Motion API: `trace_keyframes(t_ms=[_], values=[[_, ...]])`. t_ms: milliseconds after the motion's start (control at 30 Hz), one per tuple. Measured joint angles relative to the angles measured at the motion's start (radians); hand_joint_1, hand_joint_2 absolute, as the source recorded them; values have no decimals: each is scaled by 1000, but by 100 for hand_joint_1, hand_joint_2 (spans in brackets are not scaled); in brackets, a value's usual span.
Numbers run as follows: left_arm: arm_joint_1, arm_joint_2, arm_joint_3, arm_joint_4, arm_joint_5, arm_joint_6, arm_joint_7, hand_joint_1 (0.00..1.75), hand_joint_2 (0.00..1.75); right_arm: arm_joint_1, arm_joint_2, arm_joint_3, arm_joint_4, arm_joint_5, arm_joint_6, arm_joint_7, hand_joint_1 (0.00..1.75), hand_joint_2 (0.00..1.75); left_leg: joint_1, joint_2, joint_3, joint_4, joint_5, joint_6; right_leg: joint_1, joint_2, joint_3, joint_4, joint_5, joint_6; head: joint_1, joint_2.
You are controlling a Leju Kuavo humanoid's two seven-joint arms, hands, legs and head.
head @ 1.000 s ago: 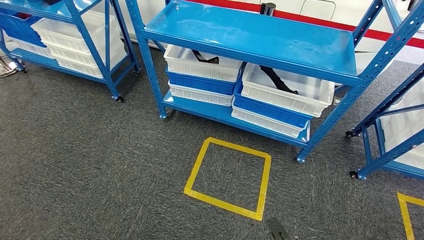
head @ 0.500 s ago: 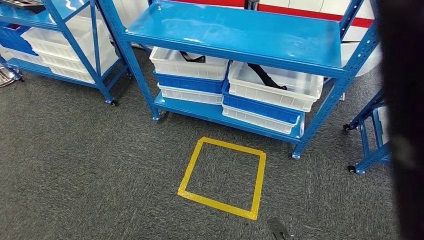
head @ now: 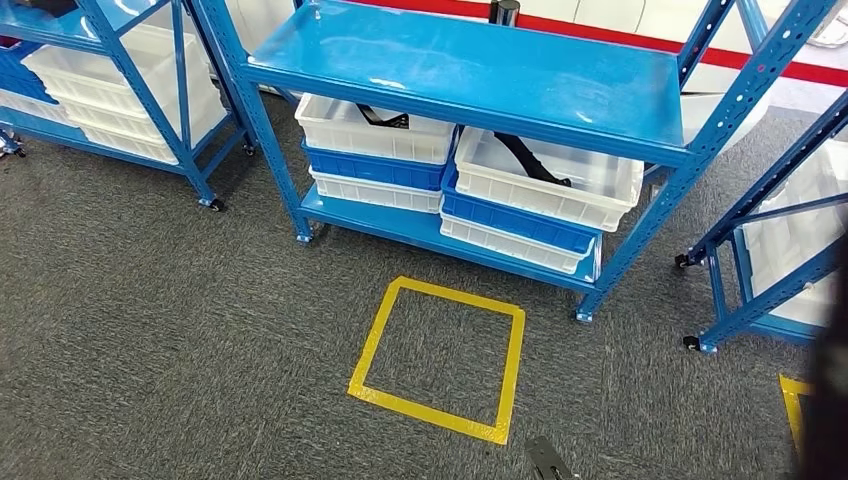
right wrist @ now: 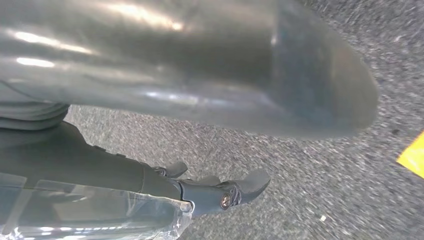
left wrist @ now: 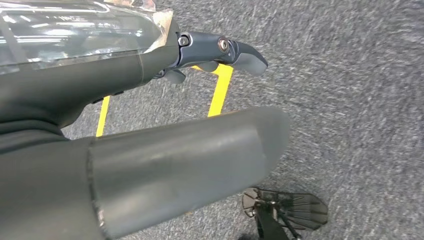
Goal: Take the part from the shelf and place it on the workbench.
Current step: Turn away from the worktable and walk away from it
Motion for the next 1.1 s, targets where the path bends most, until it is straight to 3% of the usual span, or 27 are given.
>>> trace_keyframes(t_ms=[67, 133, 167, 233, 267, 333, 467, 533, 600, 633, 667, 733, 800, 833, 967, 1033, 1100], values=[[0, 0, 0, 0, 0, 0, 0, 0, 0, 1, -2, 0, 0, -4, 0, 0, 0, 0, -1, 2, 5, -3, -2, 3, -1, -2, -68, 127, -46, -2, 1, 0], [1, -1, 0, 0, -1, 0, 0, 0, 0, 4, -3, 0, 0, -6, 0, 0, 0, 0, 1, 2, 7, -2, -6, 2, -5, -2, -114, 196, -55, 9, 0, 0], [1, -1, 0, 0, -1, 0, 0, 0, 0, 5, -3, 0, 0, -6, 0, 0, 0, 0, 2, 1, 10, -2, -8, -1, -8, -3, -109, 174, -36, 20, 0, 0], [1, -1, 0, 0, -2, 0, 0, 0, 0, 4, -4, 0, 0, -6, 0, 0, 0, 0, 5, 0, 18, 0, -14, -10, -14, -8, -52, 41, 28, 43, 1, 0], [1, -1, 0, 0, -2, 0, 0, 0, 0, 4, -5, 0, 0, -6, 0, 0, 0, 0, 4, -1, 22, 2, -19, -16, -15, -11, -22, -23, 53, 47, 1, 0], [1, 0, 0, 0, -3, 0, 0, 0, 0, 2, -4, 0, 0, -6, 0, 0, 0, 0, 1, 0, 24, 6, -28, -28, -12, -13, 9, -84, 72, 33, 0, 0], [1, -1, 0, 0, -4, 1, 0, 0, 0, 4, -3, 0, 0, -6, -1, -1, 0, 0, 9, 0, 18, 27, -46, -46, -11, -9, 18, -88, 73, -5, -1, 0], [1, -1, 0, 0, -6, 3, 0, 0, 0, 4, -3, -1, 0, -7, -1, -1, 0, 0, 12, 0, -28, 124, -96, -56, -14, -9, 25, -90, 69, -18, -1, 0], [2, 0, 0, 0, -8, 5, 0, 0, 0, 5, -2, -1, 0, -8, -2, -1, 0, 0, 12, 0, -102, 259, -147, -61, -12, -9, 31, -90, 64, -26, -1, 0], [3, 0, 0, 0, -9, 5, 0, 0, 0, 5, -2, -1, 0, -8, -2, -1, 0, 0, 12, 0, -129, 297, -150, -61, -11, -9, 34, -90, 61, -28, -1, 0], [4, 0, 0, 0, -10, 6, 0, 0, 0, 5, -1, -1, 0, -8, -2, -1, 0, 0, 12, 0, -137, 298, -133, -60, -10, -7, 39, -89, 57, -29, -2, 0], [4, 1, 0, 0, -10, 6, 0, 0, 0, 5, -1, -1, 0, -8, -2, -1, 0, 0, 12, 0, -96, 191, -55, -53, -10, -3, 52, -90, 48, -26, -2, 0], [3, 2, 0, 0, -10, 7, 0, 0, 0, 4, 0, -1, 0, -8, -2, -1, 0, 0, 9, -1, -37, 67, -5, -45, -7, 1, 58, -90, 38, -17, -1, 0], [3, 3, -1, 0, -10, 7, 0, 0, 0, 3, 1, -1, 0, -7, -2, -1, 0, 0, 6, -2, -21, 34, -1, -40, -5, 2, 59, -92, 34, -11, -1, 0], [4, 3, 0, 0, -10, 11, 4, 0, 0, 5, 2, -1, 0, -6, -2, -1, 0, 0, 2, -3, -6, 9, -15, -12, -3, 1, 69, -72, 32, 13, -1, 0], [3, 3, 0, 0, -10, 13, 6, 0, 0, 3, 2, -1, 0, -5, -2, -2, 0, 0, 5, -2, 13, 4, -16, -4, -5, -2, 35, -6, -3, 11, 1, 0], [3, 3, 0, 0, -10, 14, 8, 0, 0, 1, 1, -1, 0, -4, -2, -2, 0, 0, 2, -2, 19, 5, -21, 1, -5, -2, -36, 118, -50, 9, 2, 0]])
